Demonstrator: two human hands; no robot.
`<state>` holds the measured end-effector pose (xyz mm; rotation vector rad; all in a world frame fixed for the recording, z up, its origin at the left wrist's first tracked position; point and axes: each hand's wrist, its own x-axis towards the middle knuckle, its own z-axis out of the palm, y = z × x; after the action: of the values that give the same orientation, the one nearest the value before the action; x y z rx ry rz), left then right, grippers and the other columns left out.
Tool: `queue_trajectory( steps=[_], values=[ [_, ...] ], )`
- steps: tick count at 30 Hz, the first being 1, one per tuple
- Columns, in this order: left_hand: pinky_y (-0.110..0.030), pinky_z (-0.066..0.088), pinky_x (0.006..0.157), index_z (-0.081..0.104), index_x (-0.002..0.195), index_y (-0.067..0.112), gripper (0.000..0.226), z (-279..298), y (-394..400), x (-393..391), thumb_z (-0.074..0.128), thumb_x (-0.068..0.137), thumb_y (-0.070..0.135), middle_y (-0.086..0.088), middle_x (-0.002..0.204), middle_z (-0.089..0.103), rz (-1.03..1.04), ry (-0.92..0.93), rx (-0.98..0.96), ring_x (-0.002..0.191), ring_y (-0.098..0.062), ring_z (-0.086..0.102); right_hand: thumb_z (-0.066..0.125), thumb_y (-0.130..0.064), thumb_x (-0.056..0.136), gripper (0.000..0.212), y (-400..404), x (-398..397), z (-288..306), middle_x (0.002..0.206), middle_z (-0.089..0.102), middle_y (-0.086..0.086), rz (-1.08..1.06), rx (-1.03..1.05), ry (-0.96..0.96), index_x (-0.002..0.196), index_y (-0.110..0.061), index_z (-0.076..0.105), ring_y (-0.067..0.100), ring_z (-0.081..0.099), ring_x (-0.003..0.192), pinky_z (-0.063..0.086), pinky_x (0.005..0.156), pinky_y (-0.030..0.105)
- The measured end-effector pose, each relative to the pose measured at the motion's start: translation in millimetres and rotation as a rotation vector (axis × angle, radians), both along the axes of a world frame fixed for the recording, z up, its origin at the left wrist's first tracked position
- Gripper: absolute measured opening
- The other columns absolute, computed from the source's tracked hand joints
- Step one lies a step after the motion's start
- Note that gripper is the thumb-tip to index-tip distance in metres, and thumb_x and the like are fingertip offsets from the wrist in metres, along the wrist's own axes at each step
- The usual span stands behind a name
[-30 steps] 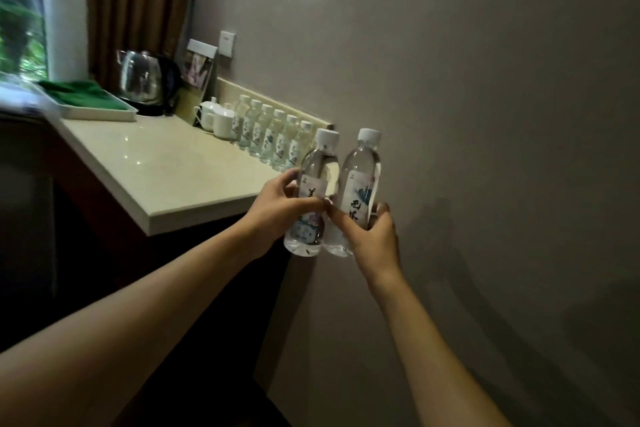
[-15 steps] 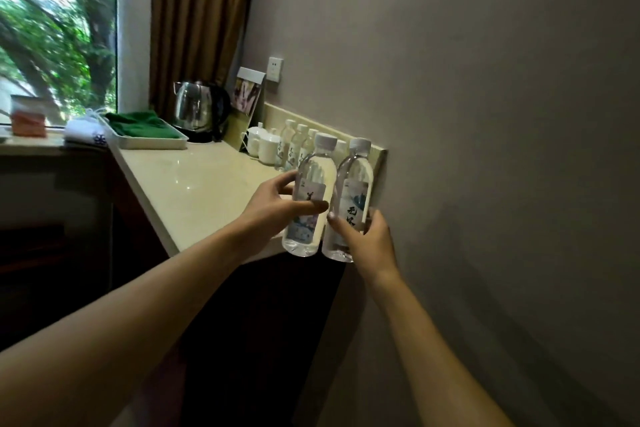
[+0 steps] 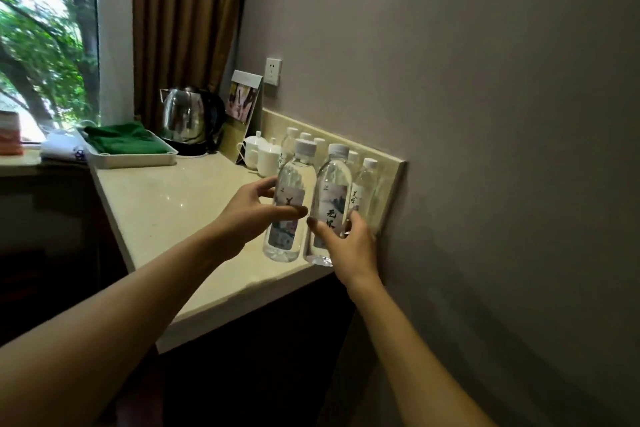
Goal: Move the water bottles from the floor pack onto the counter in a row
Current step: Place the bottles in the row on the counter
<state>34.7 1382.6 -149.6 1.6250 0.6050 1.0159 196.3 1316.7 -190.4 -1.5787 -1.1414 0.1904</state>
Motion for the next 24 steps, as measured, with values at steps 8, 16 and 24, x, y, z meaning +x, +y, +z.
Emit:
queue_trajectory(
  steps=[8,16,24],
  values=[
    [-0.018,0.052,0.068,0.054,0.113,0.033,0.052,-9,66,-39,0.078,0.076,0.006,0.006,0.105,0.063,-0.042,0.016,0.018,0.094,-0.007,0.061,0.067,-0.072,0.062,0.064,63,-49,-18,0.112,0.061,-0.005,-0.162,-0.052,-0.022,0.107,-0.028,0.057,0.02,0.054,0.108,0.05,0.091,0.043],
    [-0.02,0.049,0.066,0.06,0.116,0.029,0.051,-14,137,-90,0.079,0.075,0.006,0.008,0.102,0.065,-0.121,0.117,0.077,0.089,-0.008,0.061,0.08,-0.052,0.067,0.044,111,-113,-27,0.096,0.068,-0.007,-0.261,-0.084,0.138,0.099,-0.031,0.058,0.018,0.069,0.086,0.056,0.08,0.044],
    [-0.018,0.051,0.064,0.064,0.121,0.019,0.057,-28,184,-92,0.084,0.069,0.009,0.004,0.105,0.07,-0.134,0.129,0.107,0.083,-0.009,0.064,0.082,-0.043,0.069,0.042,150,-128,-34,0.101,0.07,-0.004,-0.402,-0.097,0.146,0.099,-0.029,0.055,0.019,0.068,0.09,0.054,0.086,0.043]
  ],
)
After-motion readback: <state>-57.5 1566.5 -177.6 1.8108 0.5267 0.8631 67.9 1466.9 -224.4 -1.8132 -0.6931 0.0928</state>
